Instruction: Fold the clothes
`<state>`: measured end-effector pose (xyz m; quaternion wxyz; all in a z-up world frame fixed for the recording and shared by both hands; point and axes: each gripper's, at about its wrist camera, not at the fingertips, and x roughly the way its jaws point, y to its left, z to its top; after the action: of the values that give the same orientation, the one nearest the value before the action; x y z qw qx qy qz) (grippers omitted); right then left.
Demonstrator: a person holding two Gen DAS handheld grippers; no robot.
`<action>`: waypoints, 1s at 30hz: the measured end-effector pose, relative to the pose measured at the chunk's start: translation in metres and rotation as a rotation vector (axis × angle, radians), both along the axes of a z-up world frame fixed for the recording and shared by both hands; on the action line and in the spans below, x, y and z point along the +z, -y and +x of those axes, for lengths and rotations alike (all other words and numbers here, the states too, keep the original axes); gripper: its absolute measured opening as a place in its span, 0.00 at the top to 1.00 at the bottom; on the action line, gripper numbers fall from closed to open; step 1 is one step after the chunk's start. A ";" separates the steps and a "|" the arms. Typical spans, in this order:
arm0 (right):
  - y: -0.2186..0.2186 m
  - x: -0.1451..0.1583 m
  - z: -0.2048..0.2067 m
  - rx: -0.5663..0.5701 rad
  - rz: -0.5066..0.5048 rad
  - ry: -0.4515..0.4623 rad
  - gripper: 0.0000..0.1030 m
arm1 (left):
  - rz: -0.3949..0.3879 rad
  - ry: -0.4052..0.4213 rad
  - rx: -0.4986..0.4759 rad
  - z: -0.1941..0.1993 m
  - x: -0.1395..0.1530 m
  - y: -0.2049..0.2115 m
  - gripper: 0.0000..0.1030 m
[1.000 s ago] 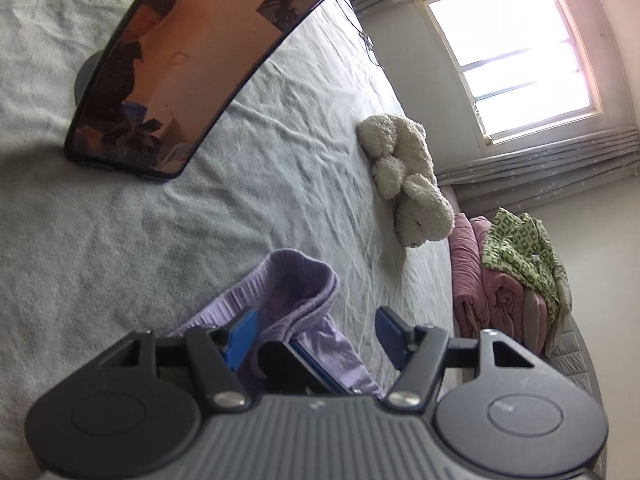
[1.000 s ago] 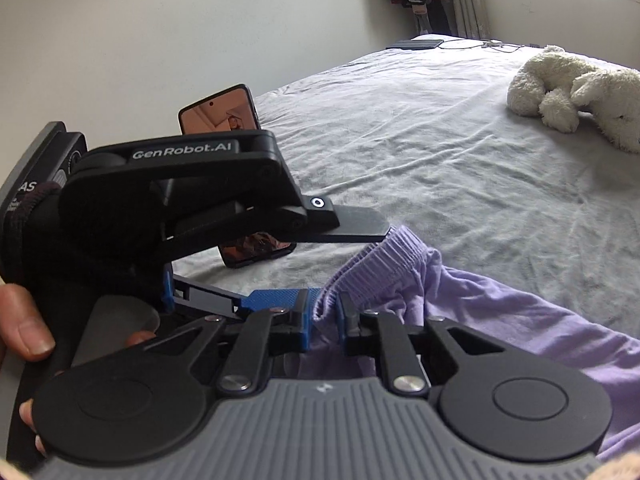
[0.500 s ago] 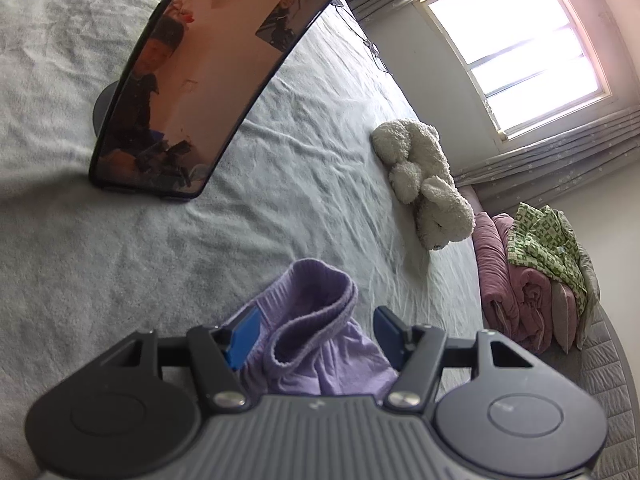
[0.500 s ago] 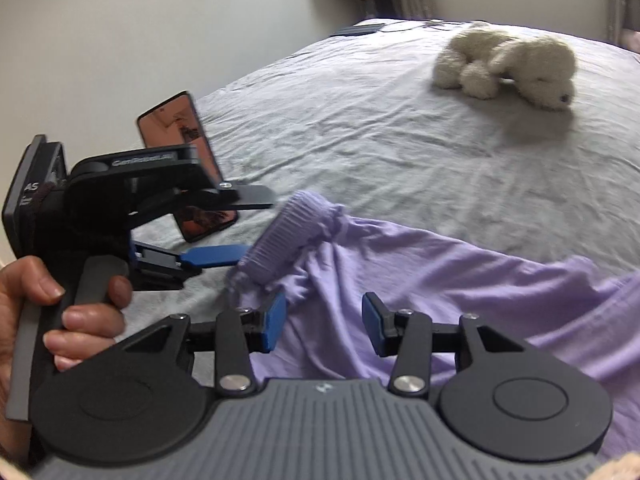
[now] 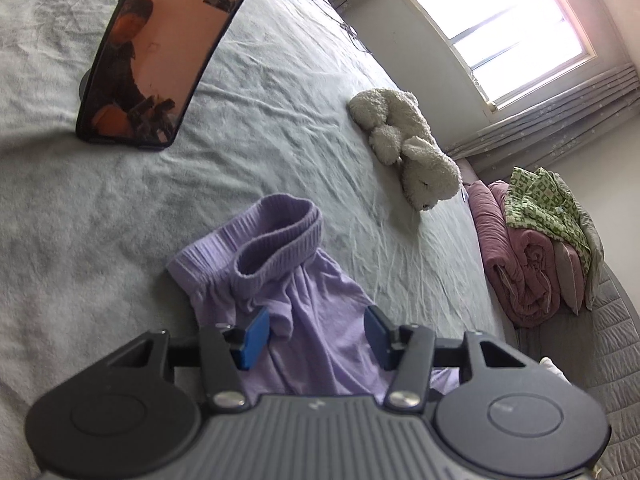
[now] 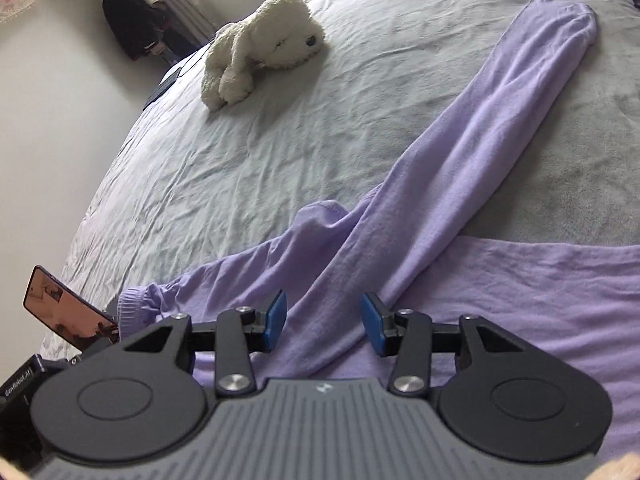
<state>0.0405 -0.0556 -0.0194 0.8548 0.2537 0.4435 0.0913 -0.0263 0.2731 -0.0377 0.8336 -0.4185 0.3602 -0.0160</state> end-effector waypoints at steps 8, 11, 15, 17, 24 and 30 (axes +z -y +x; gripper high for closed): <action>0.001 0.003 0.005 0.003 0.012 0.017 0.69 | 0.118 -0.043 0.045 0.003 -0.011 0.014 0.58; -0.004 -0.008 0.010 0.004 -0.002 -0.027 0.69 | 0.173 -0.032 0.083 0.000 -0.009 0.016 0.60; -0.008 -0.014 0.010 -0.008 -0.046 -0.019 0.80 | 0.245 -0.025 0.151 -0.003 -0.005 0.014 0.61; -0.011 -0.014 0.009 -0.009 -0.077 -0.007 0.86 | 0.252 -0.025 0.162 -0.002 -0.006 0.014 0.62; -0.005 -0.010 0.009 -0.016 -0.064 0.005 0.99 | 0.327 -0.019 0.183 0.000 -0.004 0.018 0.88; -0.002 0.005 -0.002 -0.020 -0.041 0.041 0.99 | 0.284 -0.003 0.197 -0.010 0.000 0.007 0.92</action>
<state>0.0385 -0.0533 -0.0143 0.8697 0.2383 0.4250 0.0788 -0.0365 0.2661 -0.0380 0.8813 -0.3300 0.3171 0.1176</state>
